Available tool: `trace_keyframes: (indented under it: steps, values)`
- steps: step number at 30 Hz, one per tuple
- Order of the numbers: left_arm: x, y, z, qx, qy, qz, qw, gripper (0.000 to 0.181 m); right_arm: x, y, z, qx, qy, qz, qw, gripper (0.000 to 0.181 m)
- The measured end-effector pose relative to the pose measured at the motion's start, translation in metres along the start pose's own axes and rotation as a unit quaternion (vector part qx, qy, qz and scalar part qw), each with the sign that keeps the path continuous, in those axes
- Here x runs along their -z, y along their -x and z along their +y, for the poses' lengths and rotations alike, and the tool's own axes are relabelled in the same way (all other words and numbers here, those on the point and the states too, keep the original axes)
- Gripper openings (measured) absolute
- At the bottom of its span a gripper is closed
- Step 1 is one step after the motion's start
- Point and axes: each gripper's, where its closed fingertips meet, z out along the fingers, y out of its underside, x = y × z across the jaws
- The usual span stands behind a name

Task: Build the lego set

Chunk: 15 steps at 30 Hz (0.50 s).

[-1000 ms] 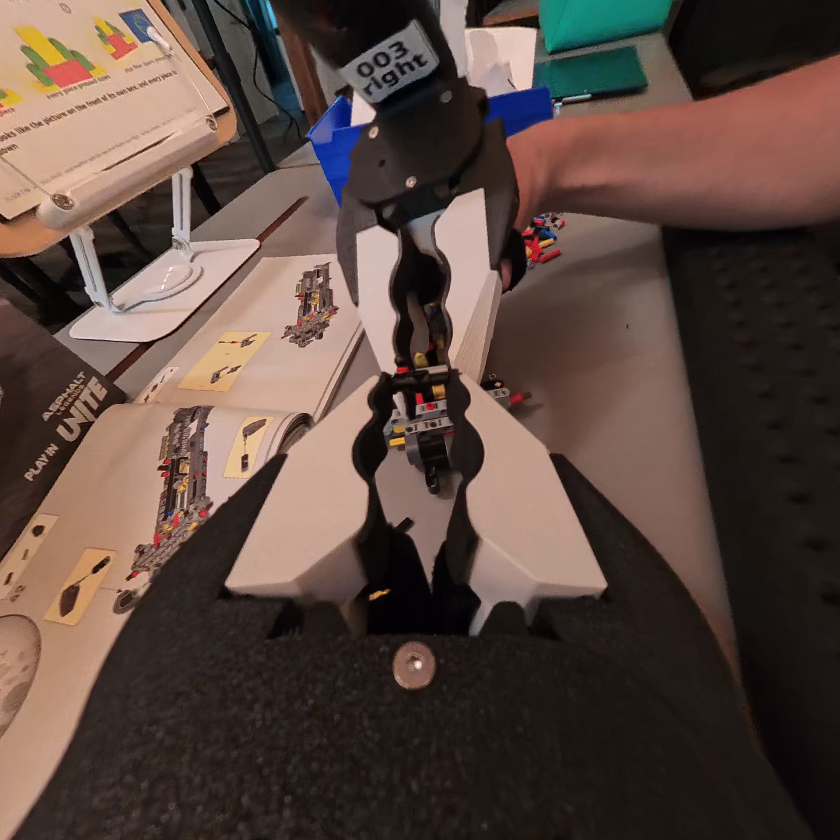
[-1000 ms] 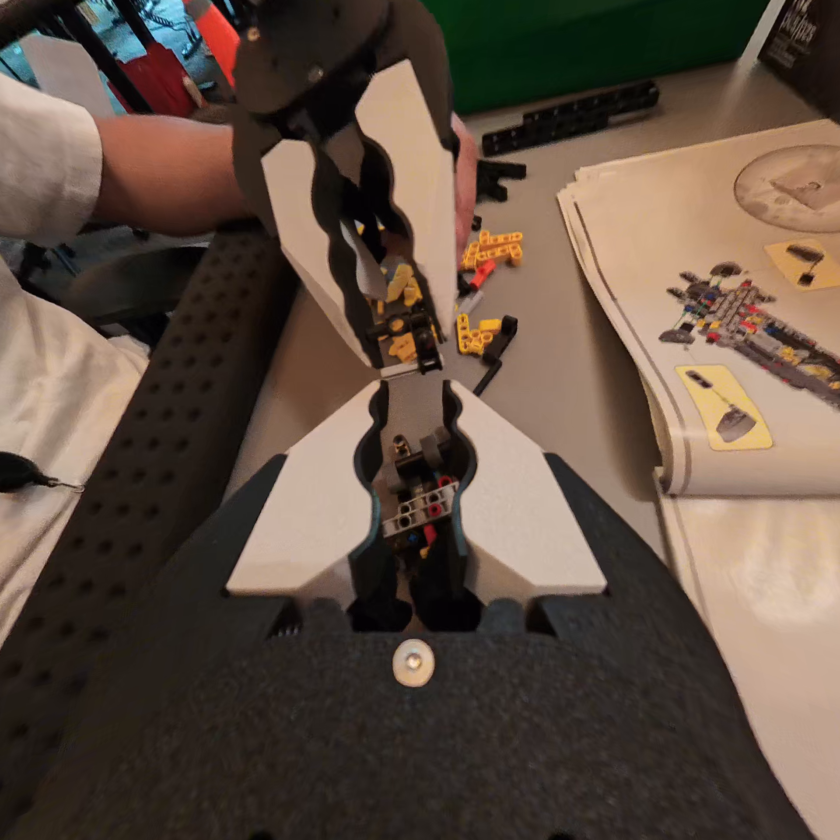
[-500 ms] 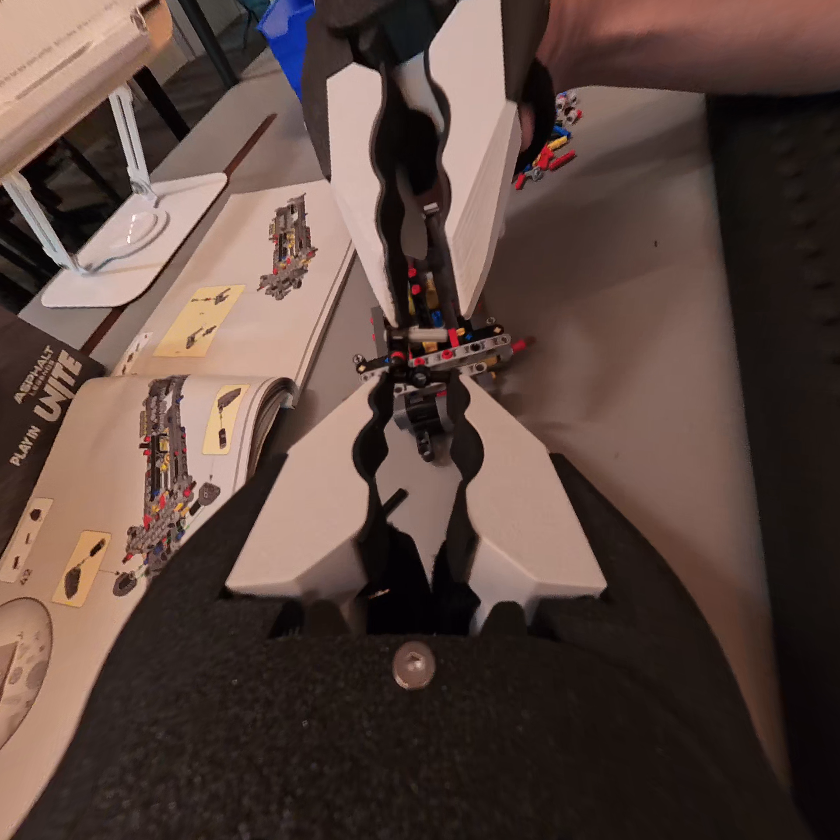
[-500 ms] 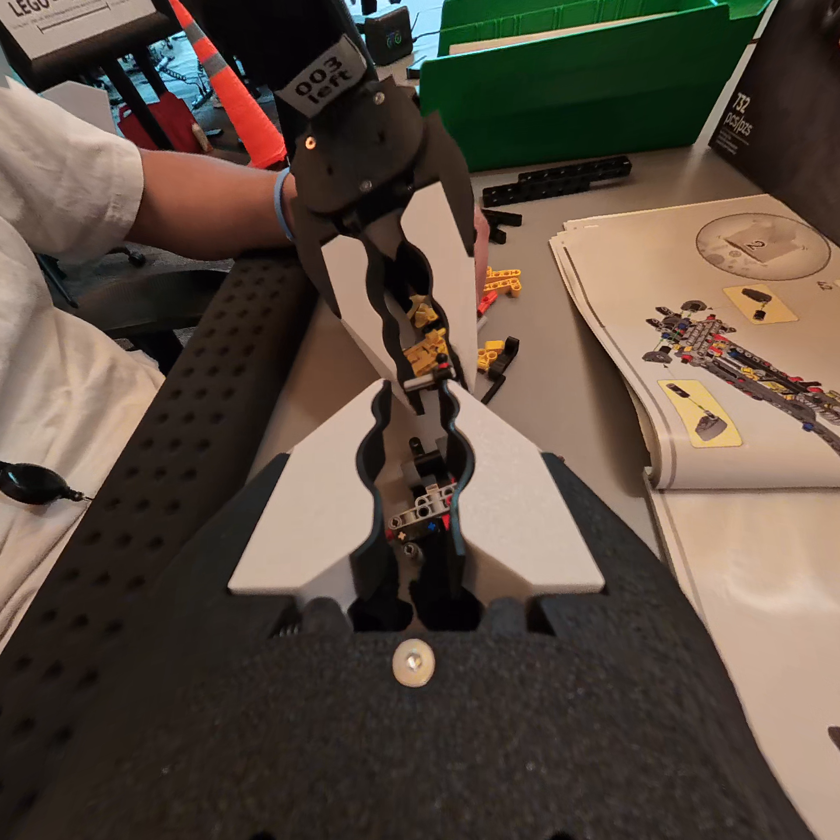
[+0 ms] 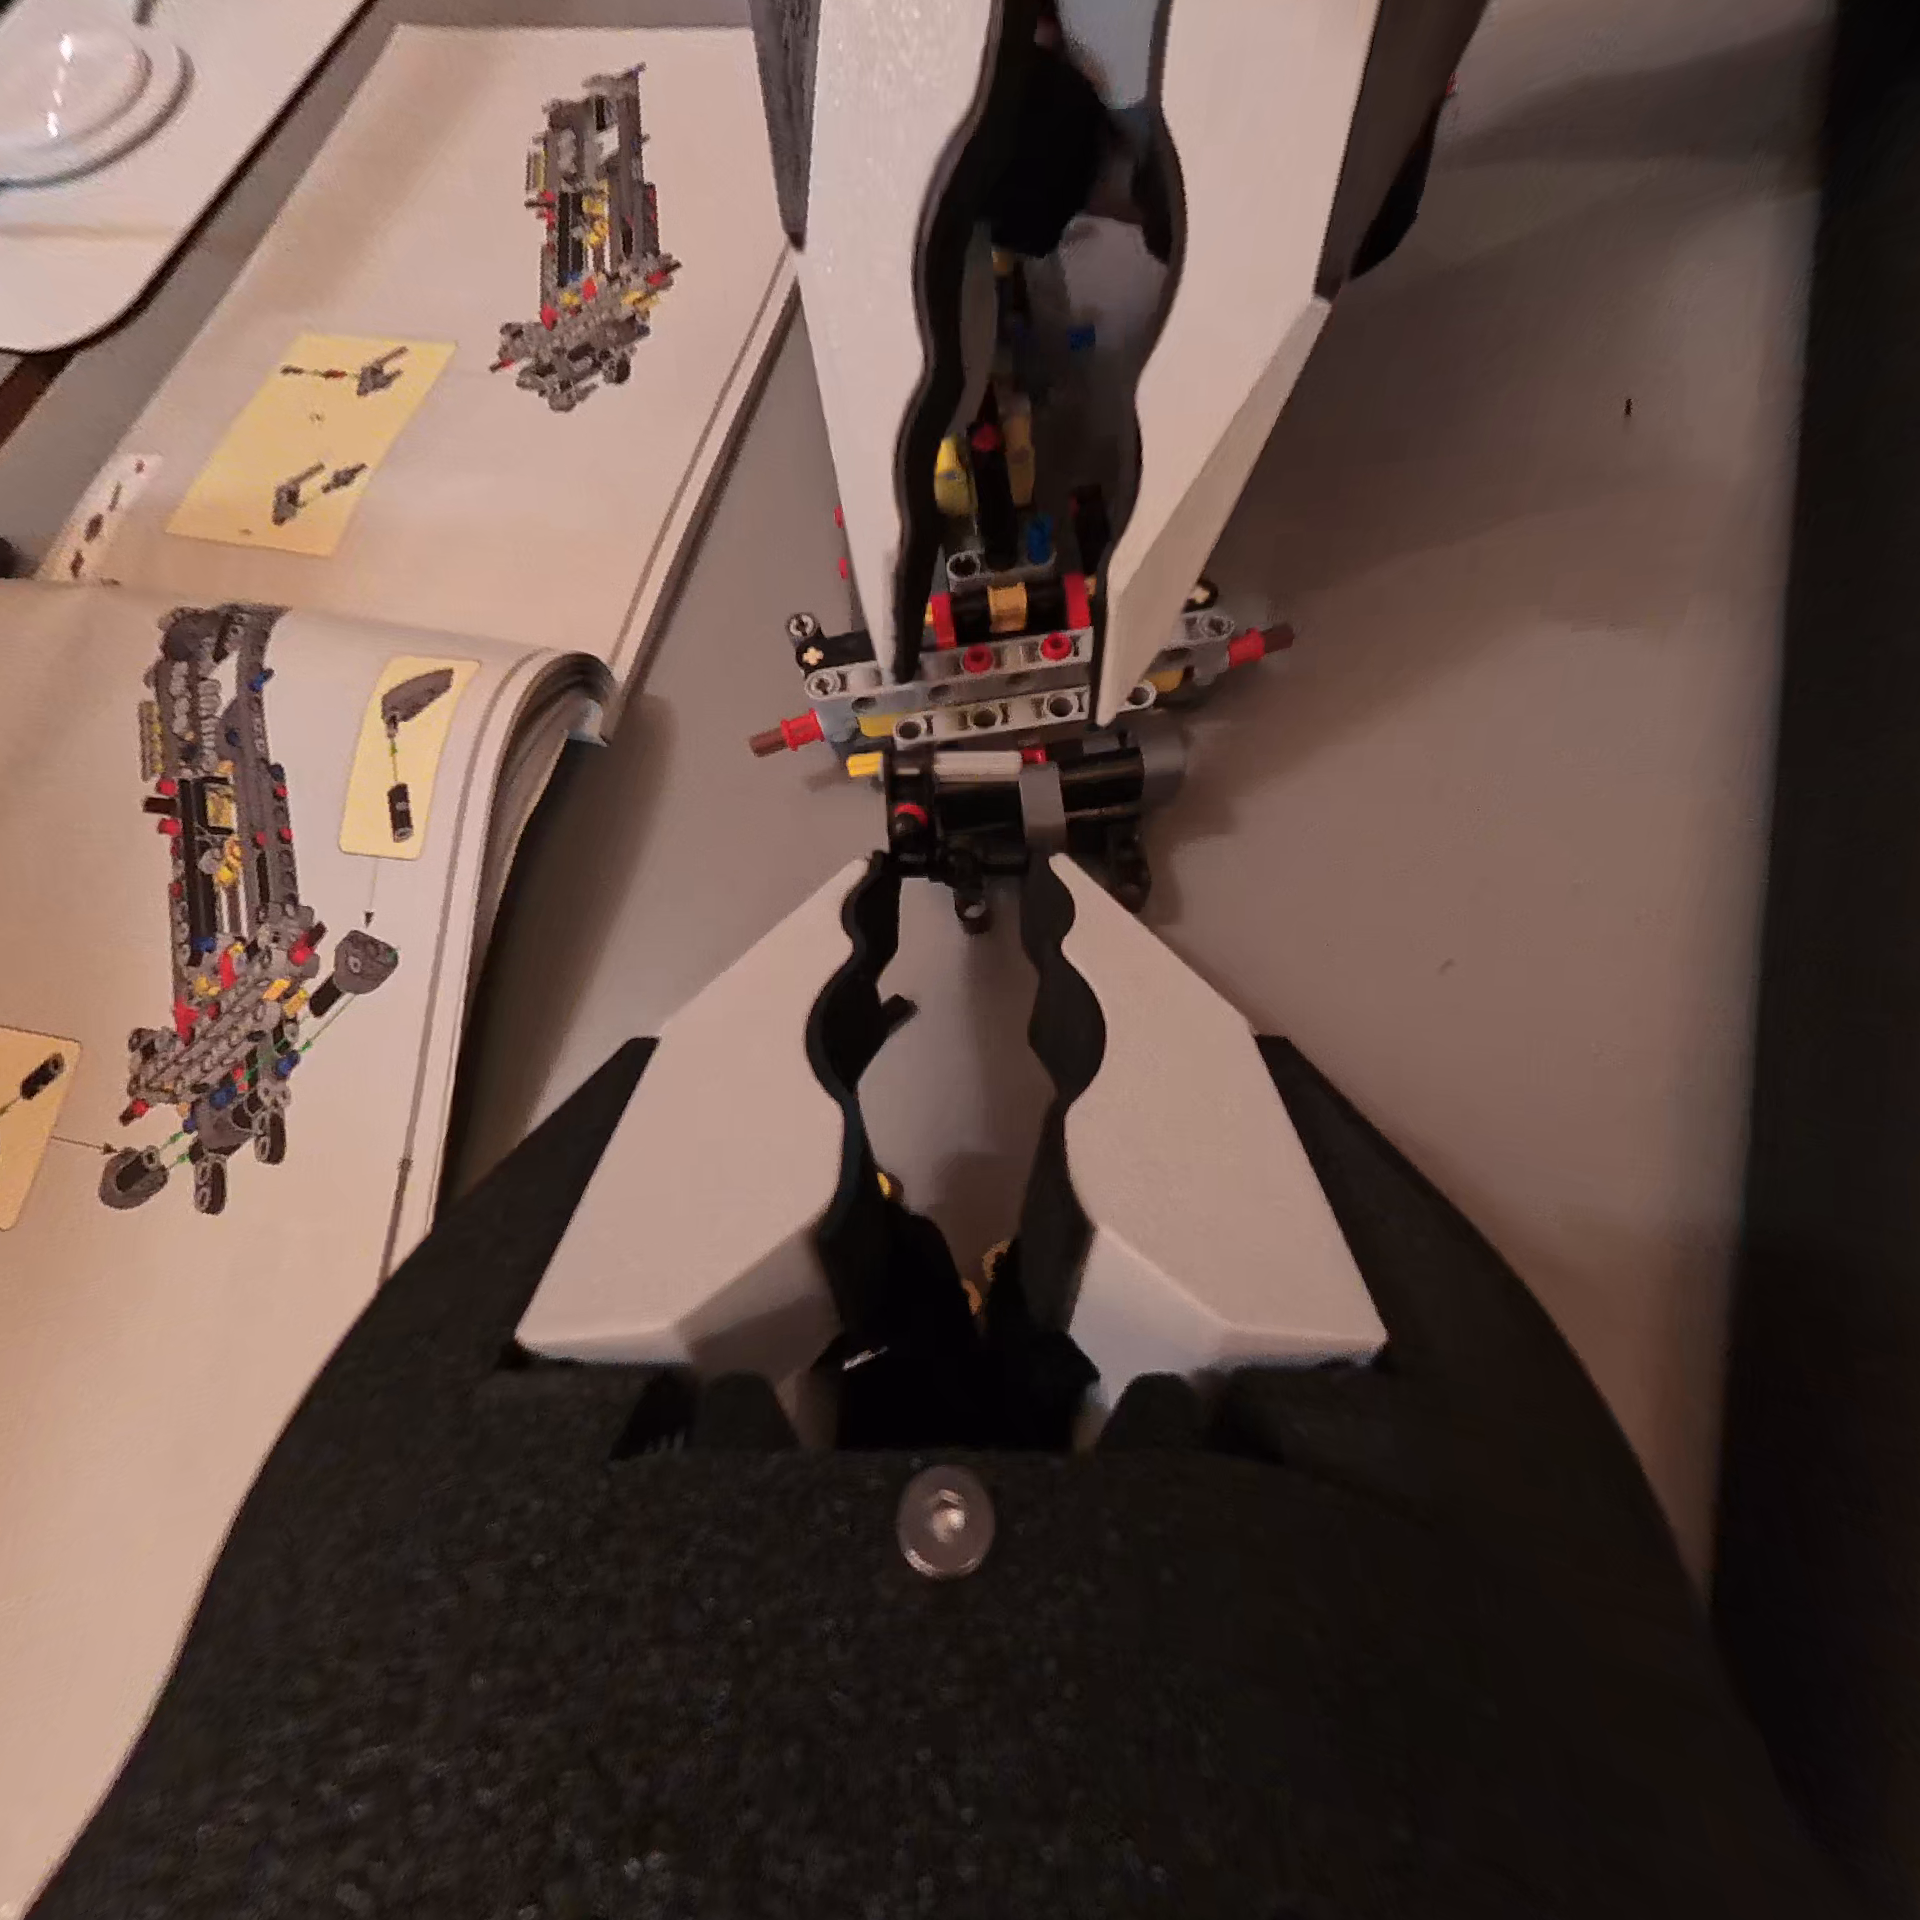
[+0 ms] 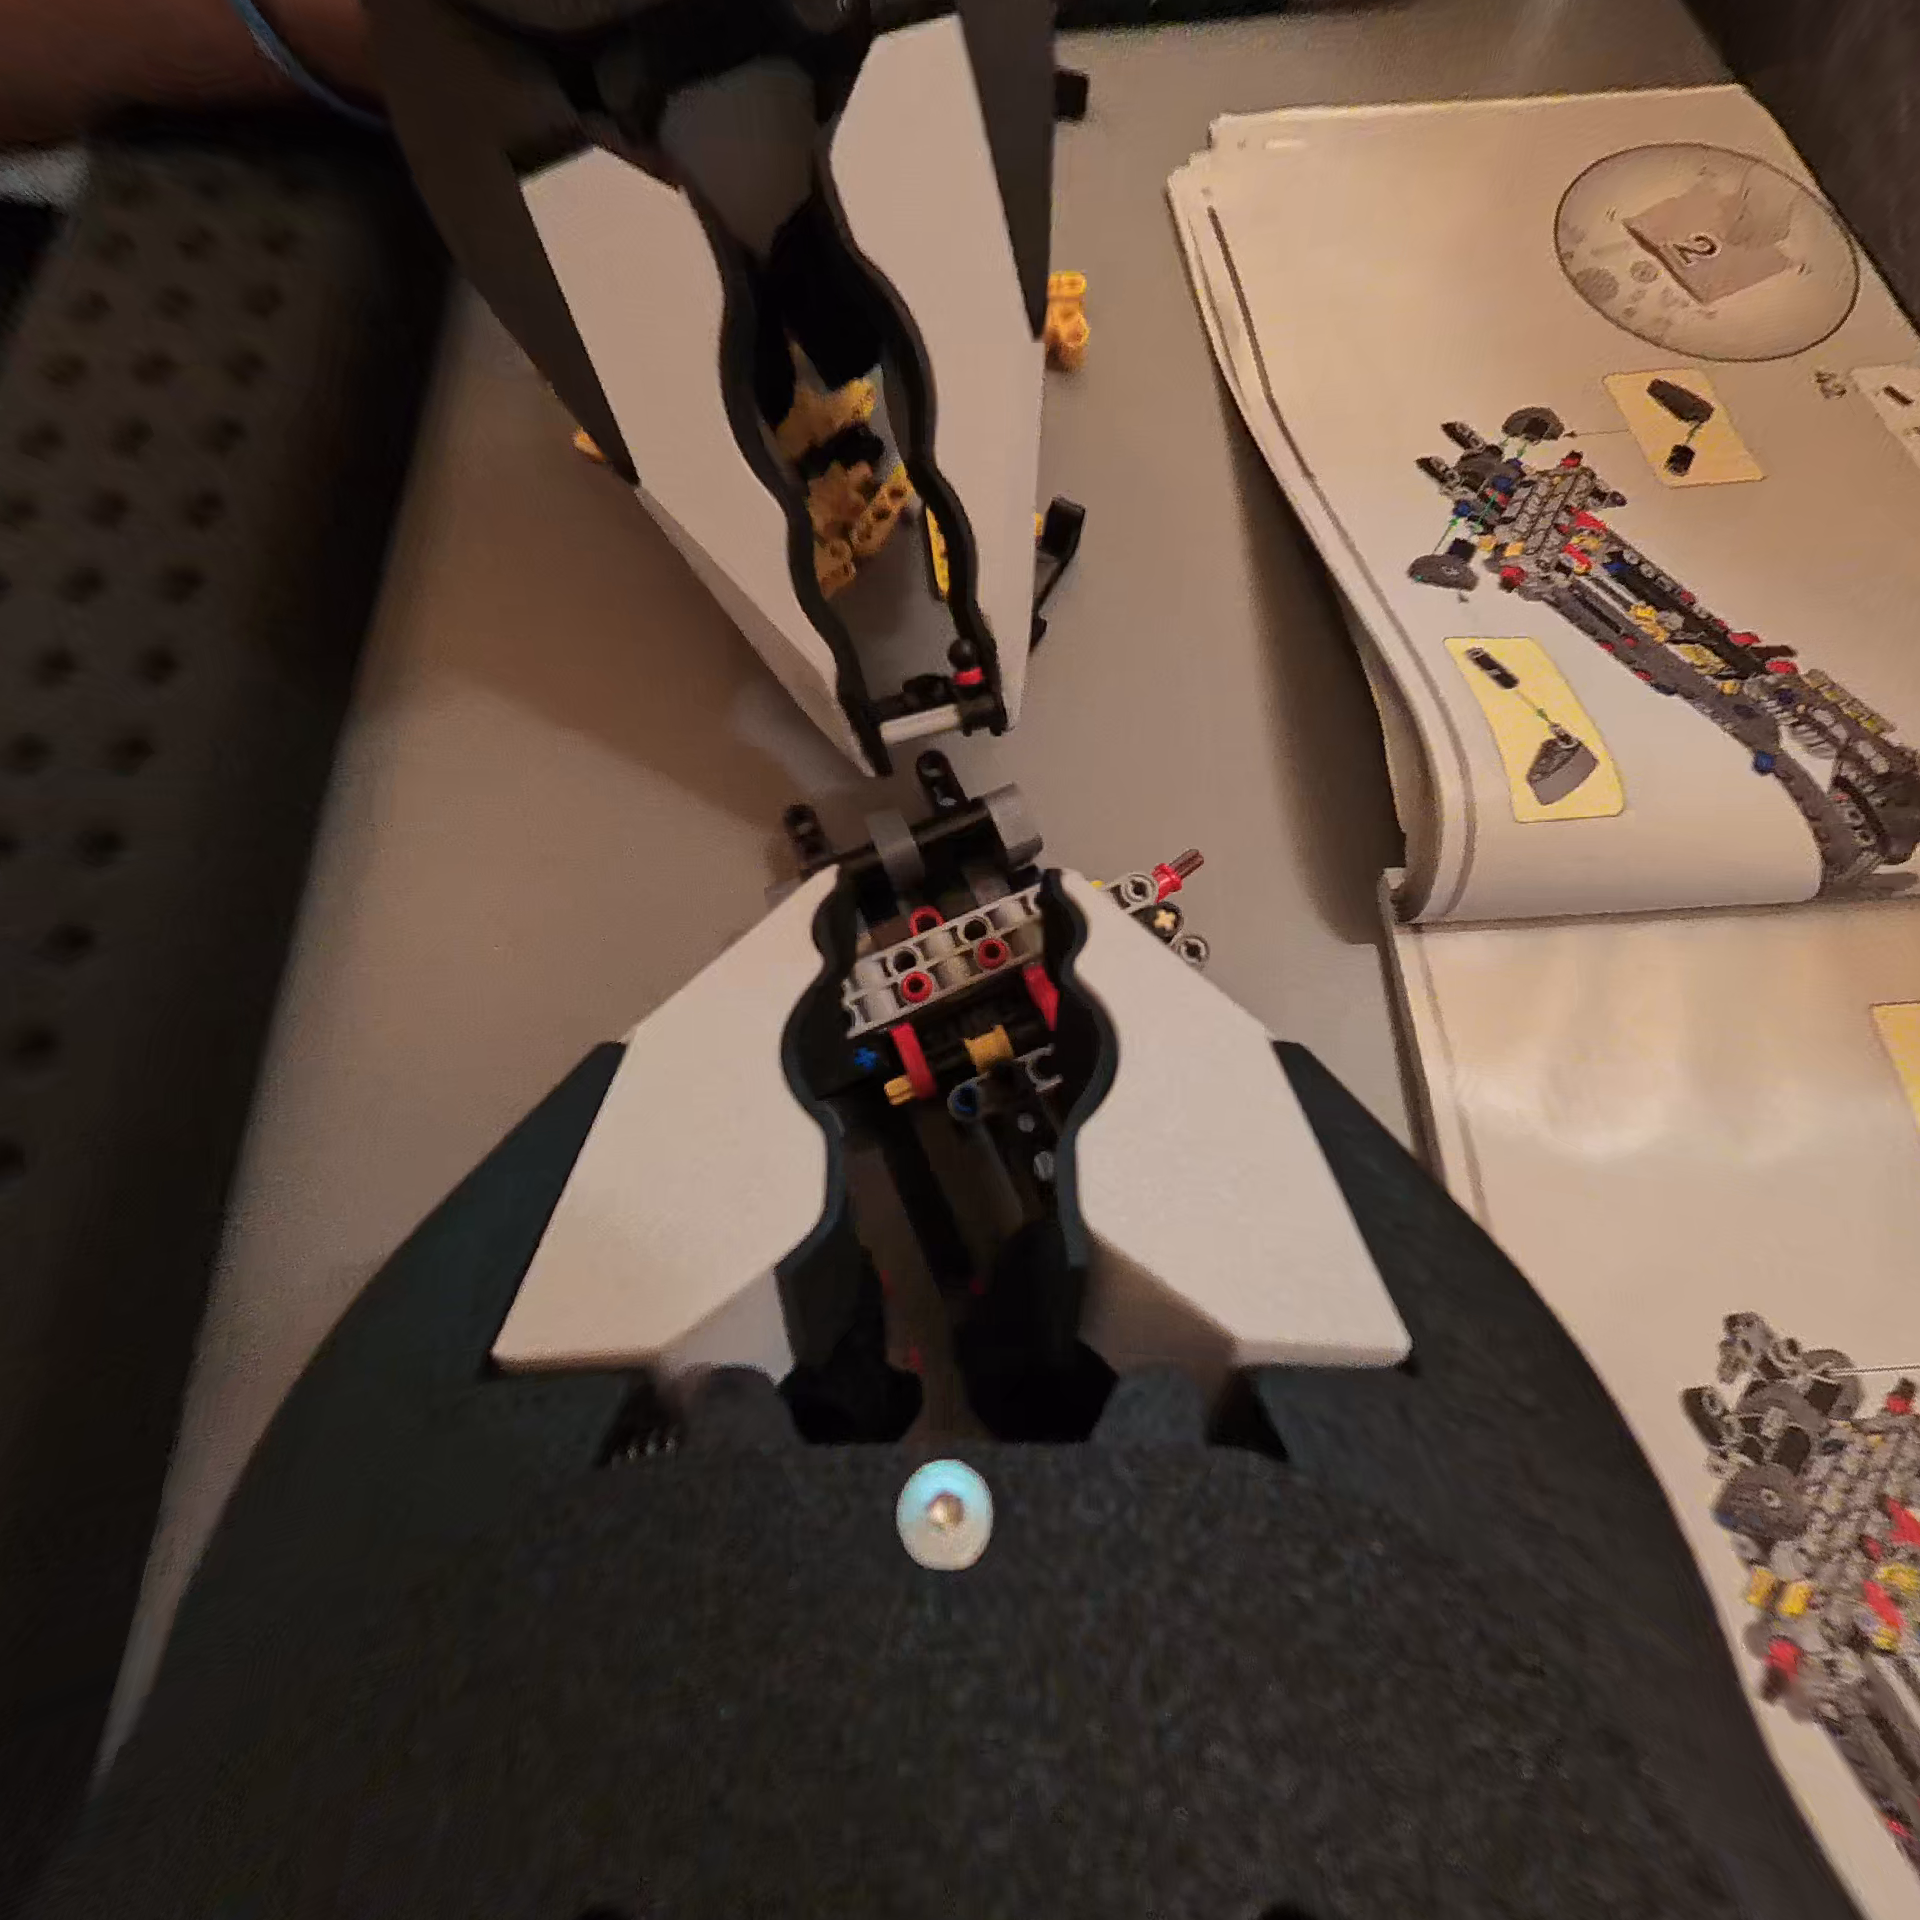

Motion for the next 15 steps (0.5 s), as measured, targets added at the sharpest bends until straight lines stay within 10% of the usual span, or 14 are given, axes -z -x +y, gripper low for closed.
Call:
trace_keyframes:
  steps: [15]
  values:
    - [0.000, 0.005, 0.017, -0.016, 0.079, -0.033, 0.996, 0.022, -0.019, 0.007, -0.016, 0.121, 0.078, -0.032, 0.989, 0.033]
